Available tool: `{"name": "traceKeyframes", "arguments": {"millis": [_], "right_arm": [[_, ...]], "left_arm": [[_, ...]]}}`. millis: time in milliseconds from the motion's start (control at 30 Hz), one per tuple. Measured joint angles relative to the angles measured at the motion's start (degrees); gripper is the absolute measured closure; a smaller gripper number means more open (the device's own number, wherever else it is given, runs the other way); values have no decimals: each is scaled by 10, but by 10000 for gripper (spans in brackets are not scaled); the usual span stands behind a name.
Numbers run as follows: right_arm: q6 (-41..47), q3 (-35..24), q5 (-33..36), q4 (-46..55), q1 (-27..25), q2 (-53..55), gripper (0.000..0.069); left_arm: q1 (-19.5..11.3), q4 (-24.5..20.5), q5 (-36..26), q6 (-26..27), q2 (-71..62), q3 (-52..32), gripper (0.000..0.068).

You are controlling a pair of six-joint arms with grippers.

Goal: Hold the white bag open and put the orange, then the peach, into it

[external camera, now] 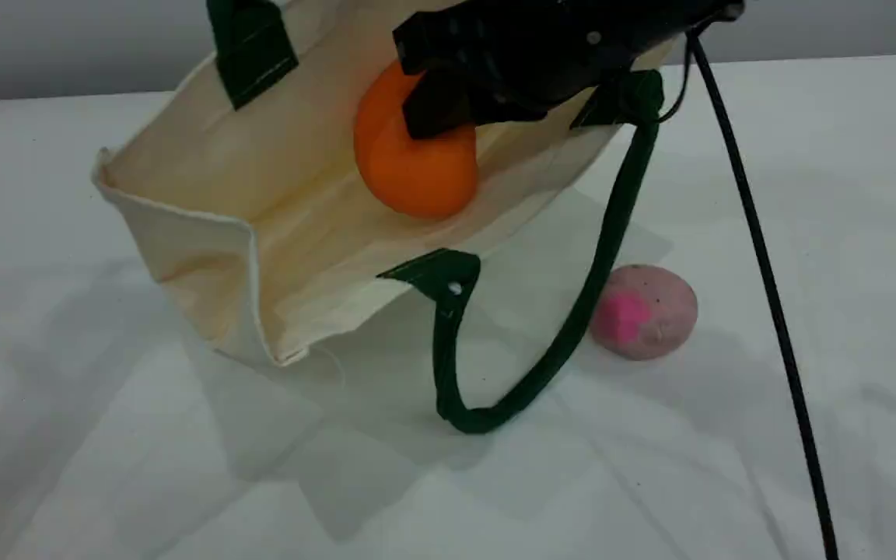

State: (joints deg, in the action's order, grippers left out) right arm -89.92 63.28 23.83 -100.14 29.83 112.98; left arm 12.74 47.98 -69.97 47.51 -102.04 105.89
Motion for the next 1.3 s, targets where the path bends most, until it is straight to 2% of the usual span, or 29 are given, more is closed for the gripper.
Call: {"name": "traceKeyframes", "arguments": {"millis": [200,300,433,533,600,700,800,900,1033,1200,1300], "right_arm": [[0,7,11,2,0,9,653],[-1,7,11,3,0,9,596],[-1,7,13,3,0,8,430],[-1,7,31,2,0,-3,251],[-1,6,37,2,0,-15,155],[8,5,38,15,-1,-46,76],[60,5,37,74,-7,-86,73],[144,5,46,171,-15,-128,109],[278,5,87,326,-30,-172,141],[450,4,143,507,-61,-186,146],[522,4,178,588,-81,-187,146]], "left_arm": [[0,1,0,0,0,0,622],[0,2,0,0,0,0,622],[0,2,0,0,0,0,622],[0,2,0,0,0,0,622],[0,2,0,0,0,0,622],[0,2,0,0,0,0,622],[0,2,0,0,0,0,622],[0,2,0,0,0,0,622],[0,2,0,0,0,0,622],[0,0,0,0,0,0,622],[0,0,0,0,0,0,622]]}}
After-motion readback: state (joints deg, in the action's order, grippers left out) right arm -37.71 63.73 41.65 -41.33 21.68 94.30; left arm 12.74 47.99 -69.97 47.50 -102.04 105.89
